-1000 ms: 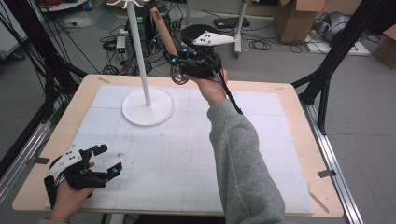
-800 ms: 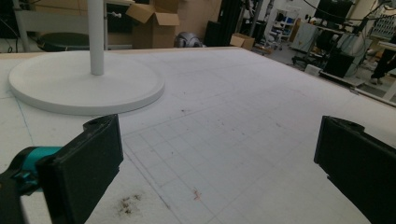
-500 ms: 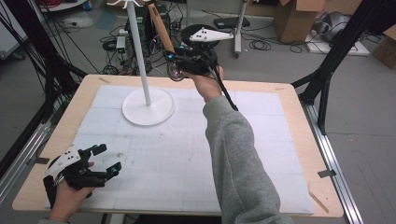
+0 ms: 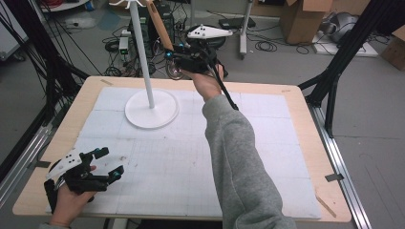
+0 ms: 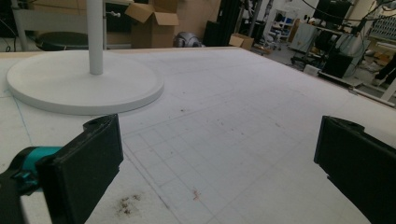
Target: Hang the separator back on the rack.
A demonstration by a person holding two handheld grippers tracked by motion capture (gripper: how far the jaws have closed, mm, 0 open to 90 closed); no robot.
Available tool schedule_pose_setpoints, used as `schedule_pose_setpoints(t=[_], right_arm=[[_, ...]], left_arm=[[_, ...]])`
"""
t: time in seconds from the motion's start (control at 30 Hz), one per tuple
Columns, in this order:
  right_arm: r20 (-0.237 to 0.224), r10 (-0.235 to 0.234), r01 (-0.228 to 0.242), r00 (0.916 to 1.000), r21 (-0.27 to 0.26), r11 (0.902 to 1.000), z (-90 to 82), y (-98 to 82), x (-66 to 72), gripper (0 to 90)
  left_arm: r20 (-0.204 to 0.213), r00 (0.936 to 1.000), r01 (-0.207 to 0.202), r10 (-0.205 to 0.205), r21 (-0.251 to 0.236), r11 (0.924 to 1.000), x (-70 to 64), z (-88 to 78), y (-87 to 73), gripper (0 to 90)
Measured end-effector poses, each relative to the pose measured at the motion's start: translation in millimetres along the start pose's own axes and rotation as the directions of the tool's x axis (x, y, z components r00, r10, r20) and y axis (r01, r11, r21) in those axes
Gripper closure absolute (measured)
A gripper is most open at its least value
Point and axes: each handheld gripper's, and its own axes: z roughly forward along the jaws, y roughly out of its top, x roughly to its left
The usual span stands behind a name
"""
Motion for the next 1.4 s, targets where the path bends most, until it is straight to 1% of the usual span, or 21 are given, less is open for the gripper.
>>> schedule_pose_setpoints(t=[0.23, 0.43, 0.77, 0.97, 1.4], right_arm=[[-0.007, 0.006, -0.007, 1.0000, -0.016, 0.9999, 3.8, 0.3, 0.3, 70.1], [-0.011, 0.010, -0.010, 0.9999, -0.018, 0.9998, 6.5, 1.7, 2.3, 70.1], [-0.006, 0.021, -0.021, 0.9998, -0.013, 0.9997, 11.7, 0.6, 2.0, 70.1], [-0.007, 0.019, -0.019, 0.9998, -0.013, 0.9997, 15.3, -0.4, 2.1, 70.0], [0.002, 0.030, -0.030, 0.9996, -0.003, 0.9996, 22.0, -4.9, 0.9, 70.0]], left_arm=[[0.000, 1.0000, 0.000, 0.000, 0.000, 1.0000, 0.5, 0.1, -0.2, 1.8], [0.000, 1.0000, 0.002, -0.002, -0.002, 1.0000, 0.0, -0.1, -0.3, 1.8], [-0.001, 1.0000, 0.004, -0.004, -0.002, 1.0000, 0.9, -0.5, -0.7, 1.8], [0.004, 1.0000, 0.001, -0.001, 0.002, 1.0000, 0.4, -0.4, -0.7, 1.8], [-0.002, 1.0000, 0.004, -0.004, 0.000, 1.0000, 0.5, -1.7, -1.2, 1.8]])
